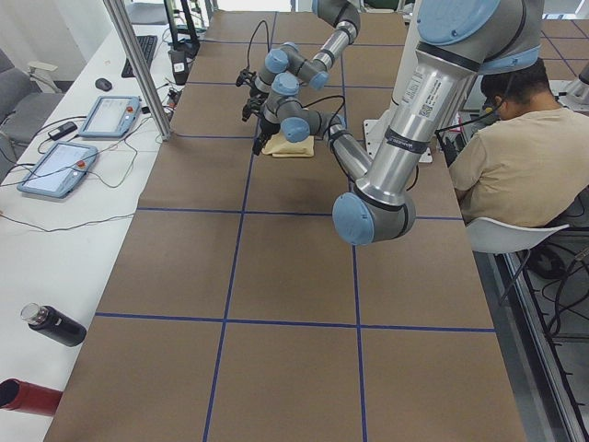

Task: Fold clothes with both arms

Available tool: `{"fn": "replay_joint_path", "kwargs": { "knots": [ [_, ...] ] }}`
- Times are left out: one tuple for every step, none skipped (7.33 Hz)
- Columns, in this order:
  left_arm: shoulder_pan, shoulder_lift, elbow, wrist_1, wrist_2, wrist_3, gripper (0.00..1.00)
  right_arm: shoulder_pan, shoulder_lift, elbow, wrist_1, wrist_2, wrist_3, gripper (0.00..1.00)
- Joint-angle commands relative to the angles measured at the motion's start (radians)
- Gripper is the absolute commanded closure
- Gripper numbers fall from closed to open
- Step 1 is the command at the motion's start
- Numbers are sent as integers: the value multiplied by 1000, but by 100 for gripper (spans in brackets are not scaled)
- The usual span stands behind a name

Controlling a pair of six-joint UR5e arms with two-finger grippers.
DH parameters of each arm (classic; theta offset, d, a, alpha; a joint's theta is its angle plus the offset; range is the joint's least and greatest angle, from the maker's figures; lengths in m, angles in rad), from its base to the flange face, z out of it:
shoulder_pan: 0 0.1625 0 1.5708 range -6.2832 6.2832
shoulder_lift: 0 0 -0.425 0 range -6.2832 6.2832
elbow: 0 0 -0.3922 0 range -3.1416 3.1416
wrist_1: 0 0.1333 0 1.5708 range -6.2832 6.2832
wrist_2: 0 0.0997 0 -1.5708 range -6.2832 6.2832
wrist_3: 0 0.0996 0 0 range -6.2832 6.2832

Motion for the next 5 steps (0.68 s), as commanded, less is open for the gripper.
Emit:
{"fn": "replay_joint_path", "kwargs": {
  "knots": [
    [-1,43,-60,5,0,-5,0,88,-51,168,-179,148,-99,0],
    [-4,109,-159,36,-12,-6,0,139,-165,308,-191,189,-184,0],
    [-7,193,-278,108,-12,4,0,212,-294,422,-192,269,-306,0],
    [-12,236,-369,185,-12,9,0,289,-394,509,-216,339,-453,0],
    [-33,268,-444,252,-12,36,0,366,-487,571,-243,415,-602,0]
  ]
}}
